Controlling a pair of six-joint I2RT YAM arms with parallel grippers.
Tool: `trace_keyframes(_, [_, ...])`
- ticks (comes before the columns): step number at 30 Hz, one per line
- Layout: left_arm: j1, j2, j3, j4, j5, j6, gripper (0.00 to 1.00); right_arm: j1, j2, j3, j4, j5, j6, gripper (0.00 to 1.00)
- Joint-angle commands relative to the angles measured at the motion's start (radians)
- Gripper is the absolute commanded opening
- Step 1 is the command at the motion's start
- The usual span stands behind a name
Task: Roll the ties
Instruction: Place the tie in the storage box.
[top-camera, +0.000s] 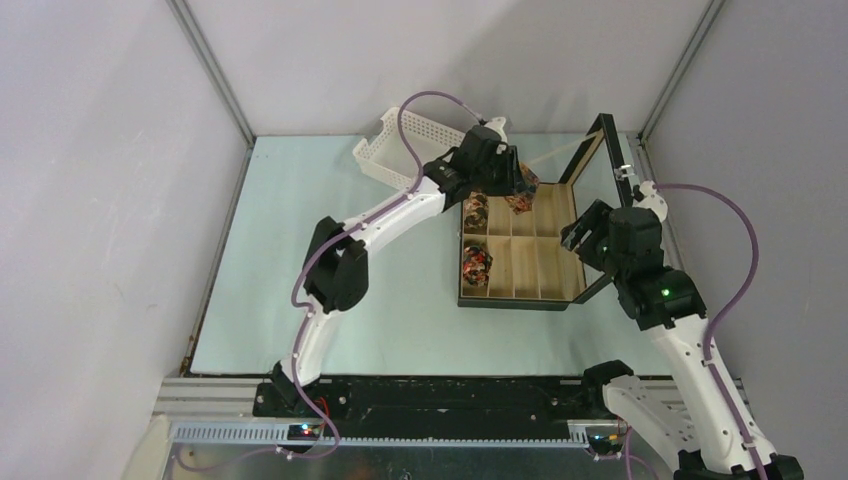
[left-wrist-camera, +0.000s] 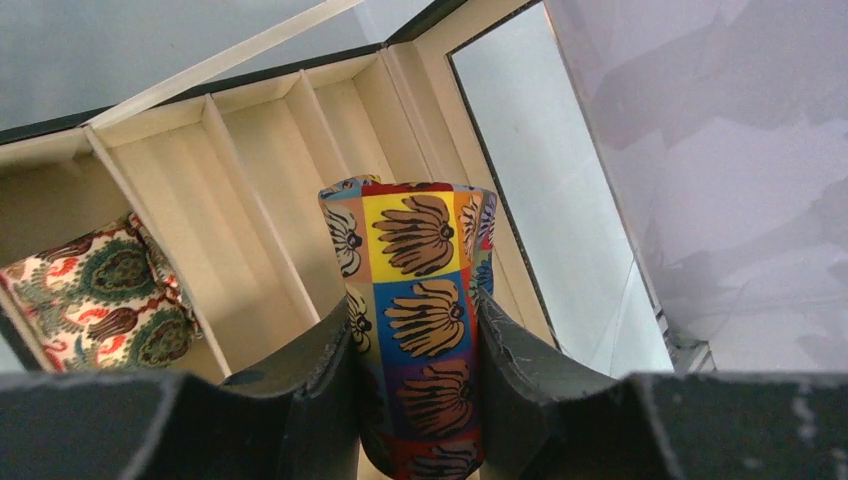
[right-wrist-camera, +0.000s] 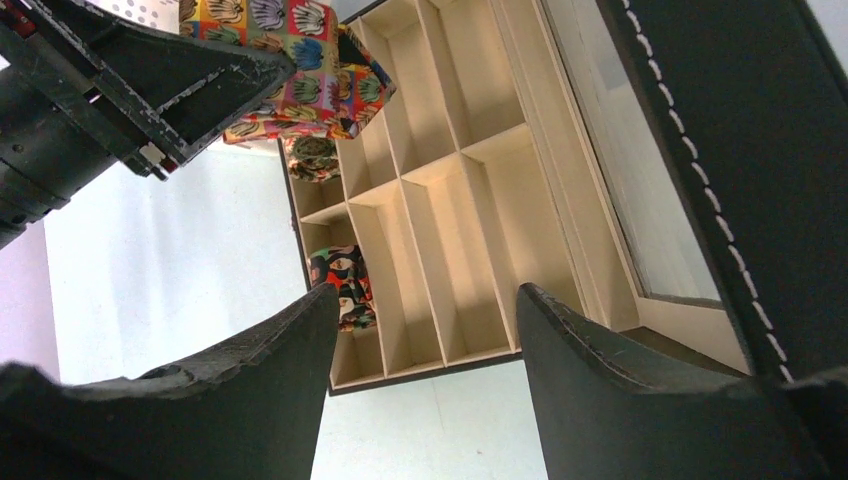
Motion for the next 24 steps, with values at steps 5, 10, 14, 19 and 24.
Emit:
trace_keyframes(5, [-0.008, 0.041, 0.001, 0.095, -0.067, -0.102, 0.00, -0.020, -0.015, -0.036, -0.017, -0.015, -0.007, 0.68])
trace_keyframes(10, [-0.008, 0.078, -0.017, 0.104, -0.097, -0.117, 0.00, -0.023, -0.007, -0.039, -0.016, -0.022, -0.012, 0.69])
trace_keyframes(14, [-0.008, 0.089, -0.046, 0.114, -0.105, -0.123, 0.00, -0.025, -0.006, -0.040, -0.019, -0.022, -0.011, 0.68])
trace_keyframes(19, [-0.007, 0.073, -0.084, 0.094, -0.139, -0.112, 0.00, -0.028, -0.010, -0.050, -0.017, -0.027, -0.005, 0.69])
trace_keyframes(24, [-0.006, 0.052, -0.102, 0.066, -0.188, -0.091, 0.00, -0.027, -0.022, -0.062, -0.008, -0.035, 0.002, 0.68])
